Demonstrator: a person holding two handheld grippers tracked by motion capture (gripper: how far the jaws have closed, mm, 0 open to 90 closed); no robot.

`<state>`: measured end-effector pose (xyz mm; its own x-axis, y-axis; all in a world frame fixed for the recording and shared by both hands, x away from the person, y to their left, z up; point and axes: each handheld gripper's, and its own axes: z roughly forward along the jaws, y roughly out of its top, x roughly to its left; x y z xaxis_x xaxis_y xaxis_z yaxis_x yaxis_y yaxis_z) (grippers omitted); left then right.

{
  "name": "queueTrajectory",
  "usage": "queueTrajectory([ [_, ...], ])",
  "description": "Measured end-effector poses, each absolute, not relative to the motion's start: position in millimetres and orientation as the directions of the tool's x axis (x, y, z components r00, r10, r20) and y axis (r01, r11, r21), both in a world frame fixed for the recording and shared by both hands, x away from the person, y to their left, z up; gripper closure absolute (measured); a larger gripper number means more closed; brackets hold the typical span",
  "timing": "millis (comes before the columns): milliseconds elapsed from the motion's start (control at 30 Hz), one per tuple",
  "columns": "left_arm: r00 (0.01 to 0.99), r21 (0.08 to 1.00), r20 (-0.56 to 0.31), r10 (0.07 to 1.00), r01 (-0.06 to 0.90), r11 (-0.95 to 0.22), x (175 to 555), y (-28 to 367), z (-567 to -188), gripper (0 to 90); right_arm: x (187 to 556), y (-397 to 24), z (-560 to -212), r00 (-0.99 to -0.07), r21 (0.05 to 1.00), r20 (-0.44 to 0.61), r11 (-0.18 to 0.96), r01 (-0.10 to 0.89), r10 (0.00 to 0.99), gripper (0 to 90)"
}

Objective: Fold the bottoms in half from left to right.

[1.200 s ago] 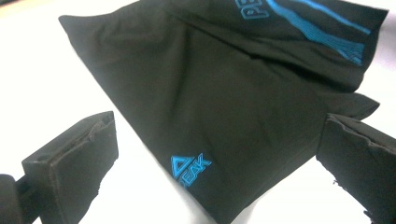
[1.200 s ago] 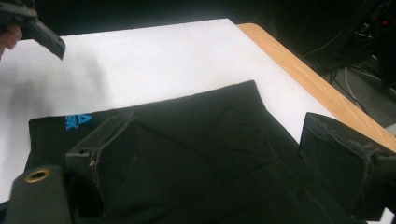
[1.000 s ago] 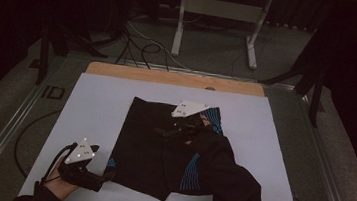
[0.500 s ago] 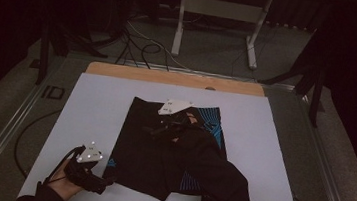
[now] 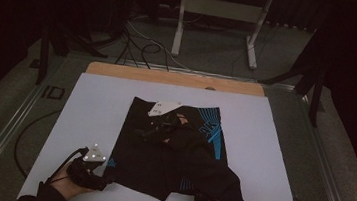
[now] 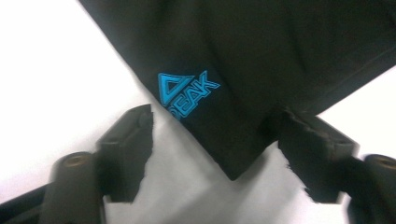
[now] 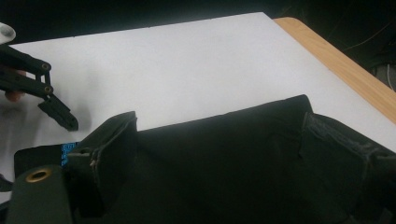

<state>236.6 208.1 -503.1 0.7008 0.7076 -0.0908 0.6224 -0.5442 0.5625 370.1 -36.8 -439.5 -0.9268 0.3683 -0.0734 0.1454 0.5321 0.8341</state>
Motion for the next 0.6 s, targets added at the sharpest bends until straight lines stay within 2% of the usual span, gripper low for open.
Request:
queueTrajectory([
  [33,0.699,0.559,-0.084,0.710,0.623,-0.547,236.9,207.9,-503.7,35.5,370.0,-35.4,-440.2,-0.926,0.834,-0.070,0.531,0.150,0.371,12.3],
  [133,0.703,0.562,-0.096,0.705,0.623,-0.545,237.1,208.0,-504.5,41.3,371.4,-33.1,-441.7,-0.926,0.833,-0.068,0.532,0.151,0.370,12.3],
  [167,0.704,0.564,-0.106,0.702,0.624,-0.541,237.2,208.2,-504.6,45.8,371.8,-32.6,-442.1,-0.927,0.834,-0.063,0.529,0.155,0.370,12.3],
  [400,0.706,0.561,-0.099,0.701,0.622,-0.547,235.6,204.9,-504.4,59.2,373.7,-29.5,-442.1,-0.926,0.834,-0.061,0.528,0.157,0.372,12.3],
  [600,0.698,0.558,-0.139,0.703,0.641,-0.526,236.5,202.9,-502.8,81.4,377.5,-27.6,-441.5,-0.924,0.836,-0.064,0.526,0.156,0.376,12.3],
])
